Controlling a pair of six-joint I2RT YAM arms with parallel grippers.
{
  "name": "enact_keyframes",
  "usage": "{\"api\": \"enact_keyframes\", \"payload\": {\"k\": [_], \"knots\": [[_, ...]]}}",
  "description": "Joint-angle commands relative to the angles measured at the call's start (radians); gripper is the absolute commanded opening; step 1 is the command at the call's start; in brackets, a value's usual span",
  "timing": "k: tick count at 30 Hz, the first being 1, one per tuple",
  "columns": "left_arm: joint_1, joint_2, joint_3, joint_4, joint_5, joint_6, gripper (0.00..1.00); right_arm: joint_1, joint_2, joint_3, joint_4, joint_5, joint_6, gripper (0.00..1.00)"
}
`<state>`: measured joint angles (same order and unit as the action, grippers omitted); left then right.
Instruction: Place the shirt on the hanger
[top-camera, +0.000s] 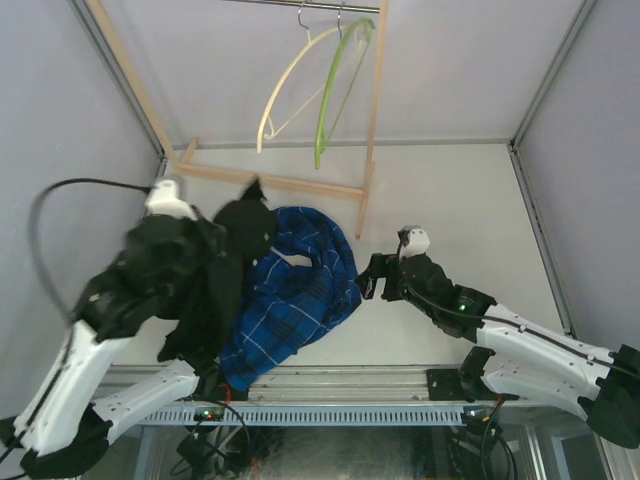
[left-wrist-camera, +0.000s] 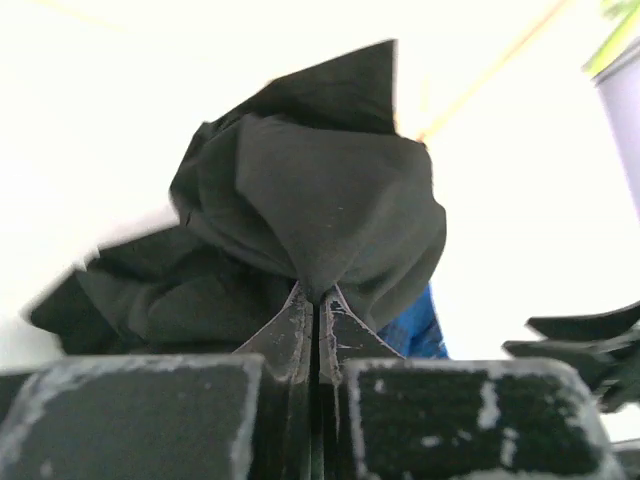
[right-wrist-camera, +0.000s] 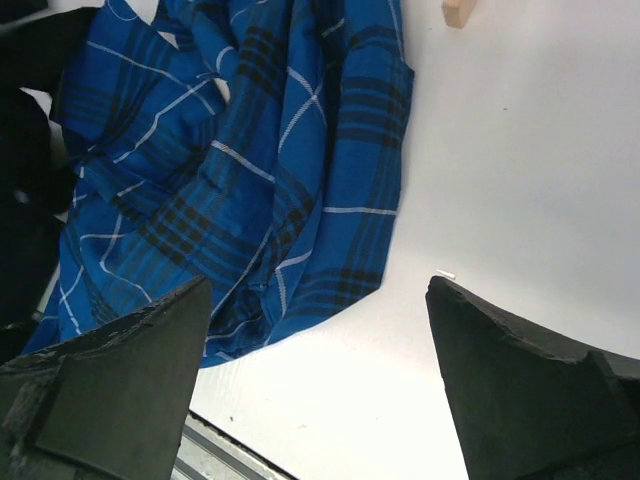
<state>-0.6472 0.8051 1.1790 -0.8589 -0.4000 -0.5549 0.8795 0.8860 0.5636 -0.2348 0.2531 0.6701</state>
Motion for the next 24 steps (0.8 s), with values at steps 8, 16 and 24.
{"api": "enact_keyframes", "payload": {"k": [8,16,24], "knots": [[0.012,0.029,0.408,-0.121,0.163,0.193,0.00,0.203,-0.029,0.058,0.479,-0.069,-0.242,0.97],[0.011,0.065,0.360,-0.063,0.322,0.192,0.00,0.314,0.168,0.180,0.918,-0.194,-0.365,1.00],[0.011,0.060,0.290,-0.008,0.426,0.194,0.00,0.317,0.461,0.433,0.918,-0.239,-0.319,1.00]]}}
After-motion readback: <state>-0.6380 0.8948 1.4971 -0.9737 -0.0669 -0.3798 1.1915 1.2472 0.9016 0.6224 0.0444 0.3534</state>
